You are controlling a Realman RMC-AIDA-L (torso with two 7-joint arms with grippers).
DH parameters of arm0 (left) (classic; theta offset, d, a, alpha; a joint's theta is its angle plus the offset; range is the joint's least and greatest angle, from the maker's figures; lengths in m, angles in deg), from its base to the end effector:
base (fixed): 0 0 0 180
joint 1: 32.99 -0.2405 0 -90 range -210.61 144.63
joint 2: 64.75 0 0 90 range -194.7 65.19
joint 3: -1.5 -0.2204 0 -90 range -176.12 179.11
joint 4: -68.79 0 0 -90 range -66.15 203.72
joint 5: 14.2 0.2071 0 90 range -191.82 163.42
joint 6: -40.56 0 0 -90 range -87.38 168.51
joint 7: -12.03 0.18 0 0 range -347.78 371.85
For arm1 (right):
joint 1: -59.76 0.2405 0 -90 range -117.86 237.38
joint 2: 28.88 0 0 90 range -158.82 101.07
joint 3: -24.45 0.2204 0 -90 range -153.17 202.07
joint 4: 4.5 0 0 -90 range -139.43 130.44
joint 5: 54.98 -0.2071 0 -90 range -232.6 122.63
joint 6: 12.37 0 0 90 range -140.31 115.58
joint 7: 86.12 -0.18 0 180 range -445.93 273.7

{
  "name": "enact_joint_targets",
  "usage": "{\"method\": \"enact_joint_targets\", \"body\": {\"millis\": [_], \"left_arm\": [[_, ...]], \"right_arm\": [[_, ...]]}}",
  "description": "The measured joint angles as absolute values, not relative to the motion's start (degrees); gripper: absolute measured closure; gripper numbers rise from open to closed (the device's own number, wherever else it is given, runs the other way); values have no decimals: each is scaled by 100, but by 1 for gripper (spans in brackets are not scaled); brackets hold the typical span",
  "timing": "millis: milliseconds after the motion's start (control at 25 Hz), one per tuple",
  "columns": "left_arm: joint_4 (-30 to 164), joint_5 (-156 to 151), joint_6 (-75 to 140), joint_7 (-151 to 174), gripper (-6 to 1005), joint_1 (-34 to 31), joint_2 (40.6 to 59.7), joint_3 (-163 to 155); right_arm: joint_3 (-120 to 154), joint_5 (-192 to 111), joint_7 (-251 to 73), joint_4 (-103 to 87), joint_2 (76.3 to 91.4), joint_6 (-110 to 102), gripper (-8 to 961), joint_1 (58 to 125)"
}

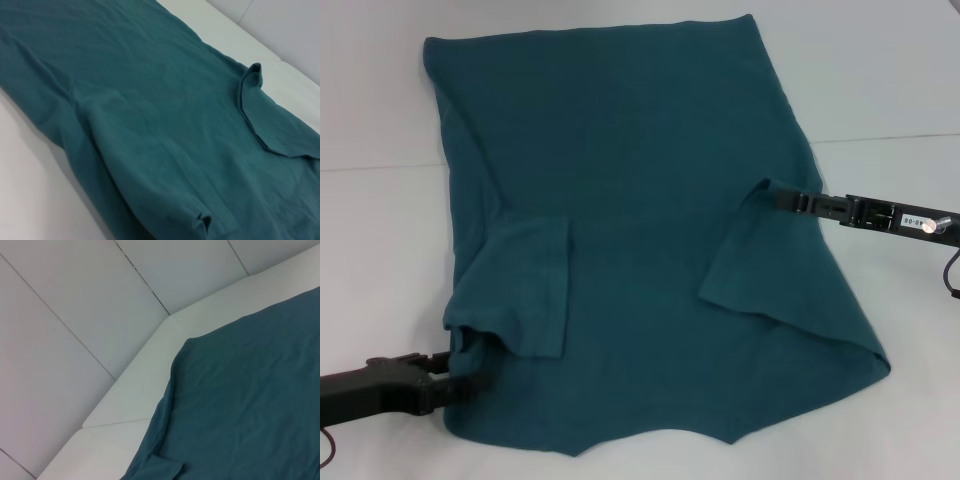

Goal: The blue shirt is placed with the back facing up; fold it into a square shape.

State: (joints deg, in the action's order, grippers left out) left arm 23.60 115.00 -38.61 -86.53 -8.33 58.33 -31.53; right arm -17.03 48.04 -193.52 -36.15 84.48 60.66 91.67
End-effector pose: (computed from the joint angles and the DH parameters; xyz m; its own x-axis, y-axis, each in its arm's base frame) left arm -0.2899 0.3148 -0.0136 0.5956 0.6767 0.4328 0.7979 -0.5608 -0.2210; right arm 0.2459 0.3817 0.0264 0.3728 -0.6303 -0.6810 -0.8808 -0.4713 -0.0459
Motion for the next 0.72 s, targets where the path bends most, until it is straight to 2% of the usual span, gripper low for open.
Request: {"method": "enact_joint_targets", "body": {"millis": [200, 640, 720], "left_arm": [[2341, 11498, -3734, -8706, 224, -829, 5831, -3122], [2311, 11506, -3564, -8739, 403, -829, 5832, -3165], [2310, 11508, -3563, -8744, 497, -830, 5832, -3164]], "right_arm": [[-1703, 4788, -19352, -3613, 8450, 6049, 58, 9167], [-1703, 4775, -19352, -3614, 8458, 6023, 58, 9175], [-1703, 4775, -19352, -3614, 8458, 6023, 58, 9175]]}}
